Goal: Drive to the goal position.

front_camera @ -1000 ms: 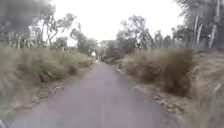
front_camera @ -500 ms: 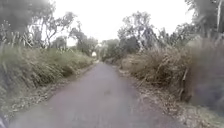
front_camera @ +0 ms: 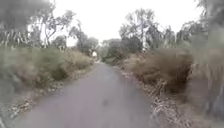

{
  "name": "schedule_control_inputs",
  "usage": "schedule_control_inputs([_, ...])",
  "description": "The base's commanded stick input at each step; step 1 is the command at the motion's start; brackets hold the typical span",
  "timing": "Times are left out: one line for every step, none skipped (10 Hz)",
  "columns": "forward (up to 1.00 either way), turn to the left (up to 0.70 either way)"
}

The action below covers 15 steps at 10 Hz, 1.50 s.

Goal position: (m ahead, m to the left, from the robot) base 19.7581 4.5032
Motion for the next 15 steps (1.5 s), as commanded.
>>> schedule_control_inputs([1.0,0.0])
schedule_control_inputs([1.0,0.0])
schedule_control_inputs([1.0,0.0])
schedule_control_inputs([1.0,0.0])
schedule_control_inputs([1.0,0.0])
schedule_control_inputs([1.0,0.0])
schedule_control_inputs([1.0,0.0])
schedule_control_inputs([1.0,0.0])
schedule_control_inputs([1.0,0.0])
schedule_control_inputs([1.0,0.0])
schedule_control_inputs([1.0,0.0])
schedule_control_inputs([1.0,0.0])
schedule_control_inputs([1.0,0.0])
schedule_control_inputs([1.0,0.0])
schedule_control_inputs([1.0,0.0])
